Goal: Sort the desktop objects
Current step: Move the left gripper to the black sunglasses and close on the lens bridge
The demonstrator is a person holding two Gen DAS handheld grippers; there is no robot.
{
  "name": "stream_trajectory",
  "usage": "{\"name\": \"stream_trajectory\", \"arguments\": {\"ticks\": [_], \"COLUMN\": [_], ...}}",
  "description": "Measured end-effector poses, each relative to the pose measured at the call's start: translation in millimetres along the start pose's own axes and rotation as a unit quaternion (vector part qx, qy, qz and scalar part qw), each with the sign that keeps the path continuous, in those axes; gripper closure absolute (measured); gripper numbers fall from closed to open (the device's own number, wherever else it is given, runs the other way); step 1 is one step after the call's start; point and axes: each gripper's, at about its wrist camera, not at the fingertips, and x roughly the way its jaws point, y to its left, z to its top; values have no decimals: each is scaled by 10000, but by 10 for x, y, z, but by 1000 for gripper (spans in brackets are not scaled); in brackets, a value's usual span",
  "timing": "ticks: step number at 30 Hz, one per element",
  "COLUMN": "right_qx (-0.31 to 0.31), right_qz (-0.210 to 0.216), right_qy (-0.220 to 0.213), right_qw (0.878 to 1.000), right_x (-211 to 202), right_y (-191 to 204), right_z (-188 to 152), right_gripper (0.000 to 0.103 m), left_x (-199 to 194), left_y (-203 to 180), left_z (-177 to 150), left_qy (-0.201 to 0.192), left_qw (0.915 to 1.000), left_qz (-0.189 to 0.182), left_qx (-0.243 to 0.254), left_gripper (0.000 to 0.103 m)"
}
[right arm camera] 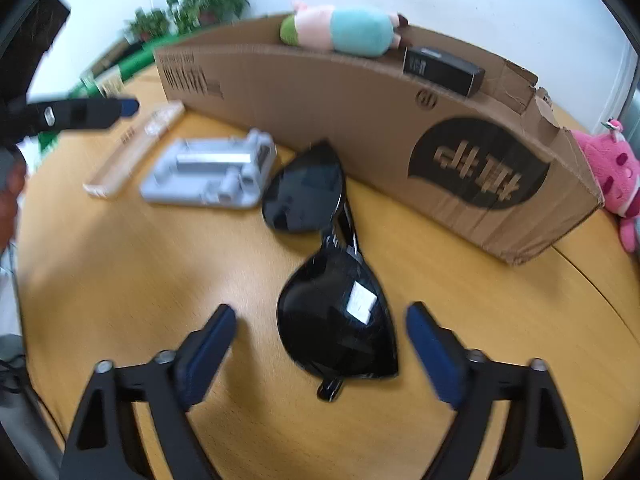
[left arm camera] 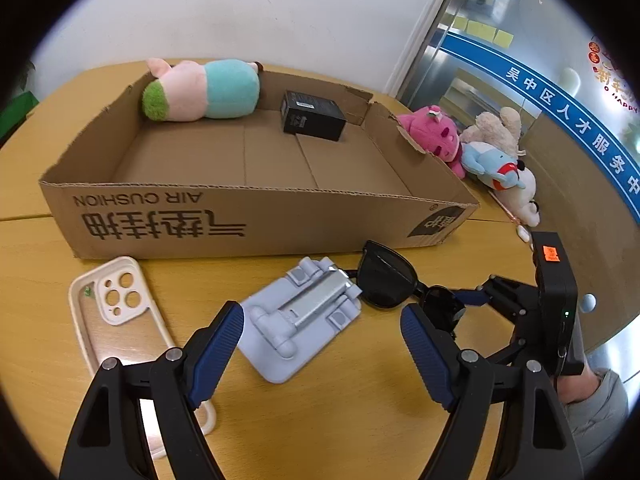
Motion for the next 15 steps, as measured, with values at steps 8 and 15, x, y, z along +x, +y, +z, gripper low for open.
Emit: {"name": "stream_trajectory", "arguments": {"ticks": [8, 15], "right_qx": [497, 1329], "right_qz": [-156, -9], "right_qy": [-182, -503], "right_qw": [9985, 9898], "right_x": [-110, -201], "right_y": [145, 217], "right_z": [-110, -228], "right_gripper": [52, 53], "left_x": [255, 613], "left_y": [-159, -427], "left_z": [31, -52], "left_qy": [315, 905], "left_qw": [9979, 9888], "left_qz": [-571, -1186], "left_qx": [-69, -53], "left_gripper": [23, 25]}}
